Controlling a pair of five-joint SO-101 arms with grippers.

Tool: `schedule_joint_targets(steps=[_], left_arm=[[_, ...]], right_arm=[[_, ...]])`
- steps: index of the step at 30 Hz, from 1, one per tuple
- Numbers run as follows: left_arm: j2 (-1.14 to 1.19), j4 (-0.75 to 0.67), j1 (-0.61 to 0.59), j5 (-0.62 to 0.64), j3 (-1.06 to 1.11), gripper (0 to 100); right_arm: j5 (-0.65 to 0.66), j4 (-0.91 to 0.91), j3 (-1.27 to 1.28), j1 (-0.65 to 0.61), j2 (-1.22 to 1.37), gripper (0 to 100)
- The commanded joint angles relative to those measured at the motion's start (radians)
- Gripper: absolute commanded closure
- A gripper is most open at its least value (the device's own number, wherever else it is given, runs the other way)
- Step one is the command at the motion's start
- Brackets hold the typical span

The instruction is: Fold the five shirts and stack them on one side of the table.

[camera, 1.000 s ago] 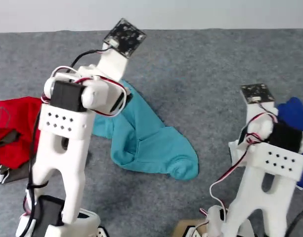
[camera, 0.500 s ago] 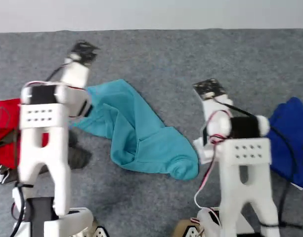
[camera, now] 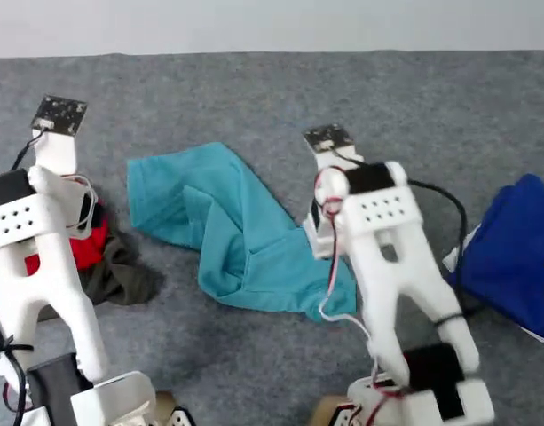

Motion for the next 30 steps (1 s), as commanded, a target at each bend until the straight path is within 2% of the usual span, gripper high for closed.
schedule_joint_targets(steps=[1, 9, 14, 22, 28, 30], left_arm=[[-0.006, -0.02, -0.006, -0.003, -0.007, 84], [-0.006, -0.058, -0.002, 0.061, -0.001, 84], [-0.009, -0.064, 0.0, 0.06, 0.053, 84], [-0.006, -0.094, 0.0, 0.06, 0.073, 84], [-0.006, -0.127, 0.002, 0.061, 0.084, 84], [-0.006, -0.124, 0.0, 0.061, 0.085, 84]], right_arm=[[-0.017, -0.01, -0.123, -0.031, 0.099, 73.4], [-0.012, -0.01, -0.385, -0.047, 0.4, 73.5], [0.049, -0.008, -0.542, -0.051, 0.564, 73.5], [0.049, 0.045, -0.651, -0.051, 0.713, 74.4], [0.051, 0.045, -0.654, -0.062, 0.739, 92.8], [0.103, 0.048, -0.654, -0.061, 0.742, 97.9]])
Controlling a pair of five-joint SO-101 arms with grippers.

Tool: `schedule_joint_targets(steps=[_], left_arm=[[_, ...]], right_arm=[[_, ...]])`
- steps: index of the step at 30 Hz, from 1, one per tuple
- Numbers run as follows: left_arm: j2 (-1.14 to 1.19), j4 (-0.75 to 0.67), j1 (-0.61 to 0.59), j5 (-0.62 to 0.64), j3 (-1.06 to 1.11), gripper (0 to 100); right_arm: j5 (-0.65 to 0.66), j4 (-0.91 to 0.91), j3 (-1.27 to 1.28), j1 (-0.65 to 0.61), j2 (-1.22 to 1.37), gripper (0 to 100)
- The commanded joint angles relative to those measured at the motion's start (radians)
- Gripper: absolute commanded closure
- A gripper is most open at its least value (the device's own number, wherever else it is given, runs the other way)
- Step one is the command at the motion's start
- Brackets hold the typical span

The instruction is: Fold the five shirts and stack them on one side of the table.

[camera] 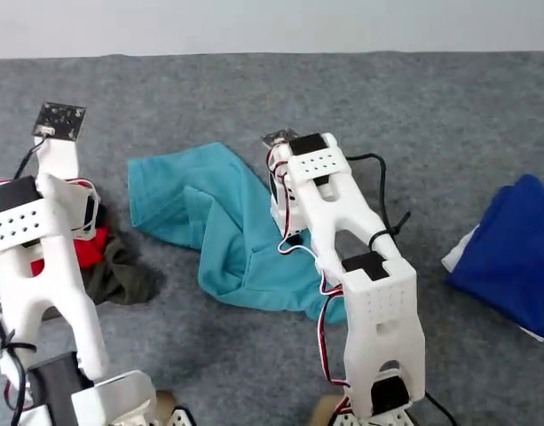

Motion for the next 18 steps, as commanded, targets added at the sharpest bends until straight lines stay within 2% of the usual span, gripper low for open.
schedule_joint_targets(steps=[1, 5, 11, 15, 18], left_arm=[[-0.006, -0.012, 0.003, 0.009, -0.002, 84], [-0.006, -0.015, 0.003, 0.009, -0.002, 84], [-0.014, -0.017, 0.003, 0.005, -0.007, 84], [-0.014, -0.018, 0.008, 0.003, -0.01, 84], [-0.014, -0.015, 0.055, 0.002, -0.016, 84]], right_arm=[[0.089, 0.018, -0.049, -0.001, -0.013, 99.1], [0.166, 0.09, -0.078, 0.001, -0.038, 98.8], [0.238, 0.237, -0.204, 0.085, -0.145, 98.8], [0.275, 0.24, -0.218, 0.174, -0.263, 98.8], [0.301, 0.24, -0.218, 0.219, -0.348, 98.8]])
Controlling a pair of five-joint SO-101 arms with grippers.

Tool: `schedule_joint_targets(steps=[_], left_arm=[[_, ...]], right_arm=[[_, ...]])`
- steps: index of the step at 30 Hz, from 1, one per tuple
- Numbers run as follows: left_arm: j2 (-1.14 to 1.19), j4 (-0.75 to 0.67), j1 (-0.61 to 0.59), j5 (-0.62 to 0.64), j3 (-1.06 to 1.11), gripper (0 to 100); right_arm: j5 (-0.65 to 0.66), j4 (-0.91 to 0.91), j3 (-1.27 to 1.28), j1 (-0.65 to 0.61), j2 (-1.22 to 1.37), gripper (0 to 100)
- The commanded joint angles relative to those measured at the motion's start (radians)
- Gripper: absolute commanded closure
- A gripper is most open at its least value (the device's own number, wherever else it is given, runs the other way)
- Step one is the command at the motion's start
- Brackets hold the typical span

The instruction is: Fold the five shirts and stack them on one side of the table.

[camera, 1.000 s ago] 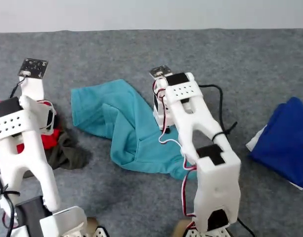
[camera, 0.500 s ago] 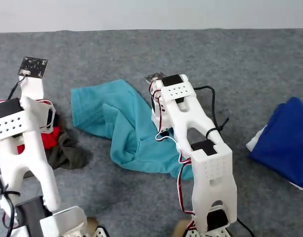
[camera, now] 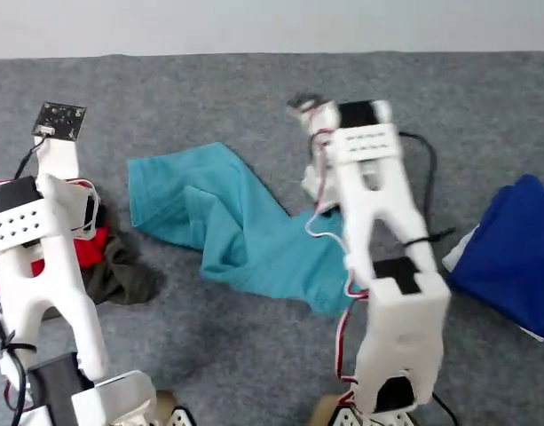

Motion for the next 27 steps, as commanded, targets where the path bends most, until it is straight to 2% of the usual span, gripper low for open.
schedule_joint_targets(steps=[1, 8, 12, 17, 23, 27], left_arm=[[-0.012, -0.015, 0.066, 0.002, -0.019, 84], [0.012, -0.055, 0.313, -0.009, 0.008, 83], [0.114, -0.068, 0.407, -0.026, -0.001, 79], [0.299, -0.06, 0.434, -0.086, -0.07, 79], [0.465, -0.057, 0.439, -0.13, -0.186, 79], [0.503, -0.002, 0.474, -0.13, -0.263, 77]], right_arm=[[0.028, 0.045, -0.051, 0.056, -0.157, 98.8], [0.029, 0.045, -0.051, 0.171, -0.252, 98.8], [0.029, 0.045, -0.051, 0.262, -0.266, 98.8], [0.029, 0.045, -0.051, 0.326, -0.265, 98.8], [0.028, 0.045, -0.051, 0.323, -0.26, 98.8], [0.028, 0.045, -0.049, 0.321, -0.259, 98.8]])
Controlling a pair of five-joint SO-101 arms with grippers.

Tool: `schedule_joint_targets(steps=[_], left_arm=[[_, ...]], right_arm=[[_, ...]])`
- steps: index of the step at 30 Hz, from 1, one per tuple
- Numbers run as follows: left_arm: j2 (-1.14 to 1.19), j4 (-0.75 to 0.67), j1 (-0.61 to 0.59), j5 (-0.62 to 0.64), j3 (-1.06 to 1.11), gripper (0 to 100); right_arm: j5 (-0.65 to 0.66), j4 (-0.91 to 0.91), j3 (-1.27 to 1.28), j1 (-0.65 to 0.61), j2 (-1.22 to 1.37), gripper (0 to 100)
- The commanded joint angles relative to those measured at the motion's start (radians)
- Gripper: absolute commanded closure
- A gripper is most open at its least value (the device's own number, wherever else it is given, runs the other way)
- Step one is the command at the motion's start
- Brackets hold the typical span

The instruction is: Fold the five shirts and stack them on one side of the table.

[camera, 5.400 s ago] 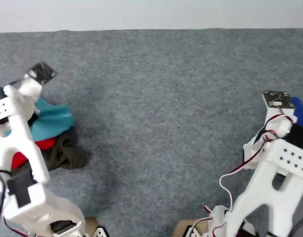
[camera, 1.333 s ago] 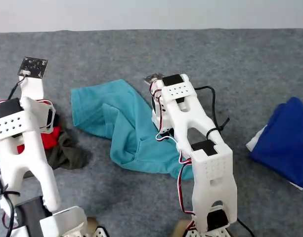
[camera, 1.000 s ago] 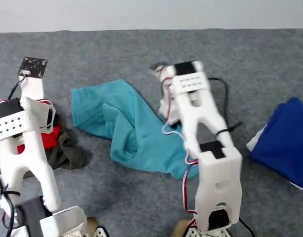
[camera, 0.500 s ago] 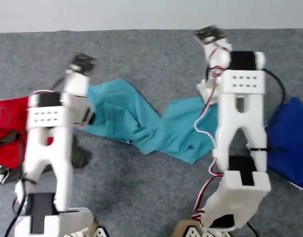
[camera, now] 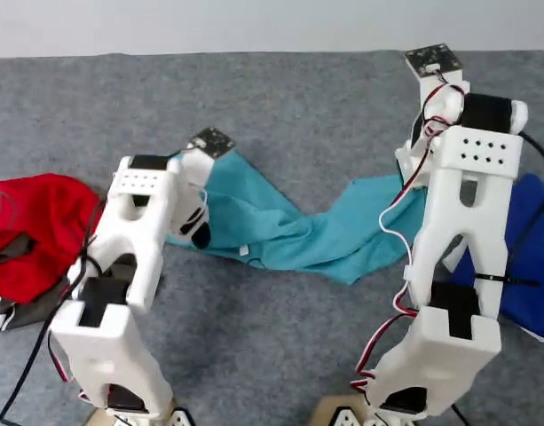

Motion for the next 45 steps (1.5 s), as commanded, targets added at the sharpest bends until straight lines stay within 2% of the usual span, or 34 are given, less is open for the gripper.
schedule_joint_targets(steps=[1, 8, 14, 22, 30, 38, 45], left_arm=[[0.002, 0.051, 0.041, -0.011, -0.087, 77], [0.011, 0.066, 0.109, -0.012, -0.094, 77], [0.1, 0.026, 0.081, -0.028, -0.11, 77], [0.189, 0.061, 0.058, -0.028, -0.245, 77], [0.193, 0.075, 0.066, -0.031, -0.272, 85], [0.193, 0.224, 0.058, -0.041, -0.412, 84], [0.204, 0.239, 0.058, -0.069, -0.438, 84]], right_arm=[[0.009, 0.044, -0.048, 0.008, -0.056, 98.8], [0.009, 0.042, 0.026, 0.01, -0.062, 98.8], [0.009, 0.042, 0.026, 0.01, -0.065, 98.8], [0.009, 0.042, 0.026, 0.008, -0.065, 98.8], [0.009, 0.042, 0.026, 0.008, -0.065, 98.8], [0.011, 0.042, 0.026, 0.012, -0.065, 98.8], [0.011, 0.042, 0.026, 0.013, -0.065, 98.8]])
